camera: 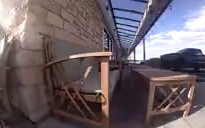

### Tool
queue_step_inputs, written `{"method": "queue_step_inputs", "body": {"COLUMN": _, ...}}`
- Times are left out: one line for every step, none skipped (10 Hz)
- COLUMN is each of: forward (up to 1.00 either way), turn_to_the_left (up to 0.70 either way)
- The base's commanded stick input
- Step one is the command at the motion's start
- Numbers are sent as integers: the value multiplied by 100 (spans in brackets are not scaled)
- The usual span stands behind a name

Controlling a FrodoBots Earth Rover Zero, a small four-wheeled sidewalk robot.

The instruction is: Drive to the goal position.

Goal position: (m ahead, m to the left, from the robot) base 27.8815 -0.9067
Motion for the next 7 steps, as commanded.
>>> {"method": "queue_step_inputs", "body": {"forward": 0, "turn_to_the_left": -45}}
{"method": "queue_step_inputs", "body": {"forward": 0, "turn_to_the_left": -45}}
{"method": "queue_step_inputs", "body": {"forward": 0, "turn_to_the_left": -45}}
{"method": "queue_step_inputs", "body": {"forward": 0, "turn_to_the_left": -45}}
{"method": "queue_step_inputs", "body": {"forward": 0, "turn_to_the_left": -45}}
{"method": "queue_step_inputs", "body": {"forward": 0, "turn_to_the_left": -45}}
{"method": "queue_step_inputs", "body": {"forward": 0, "turn_to_the_left": -45}}
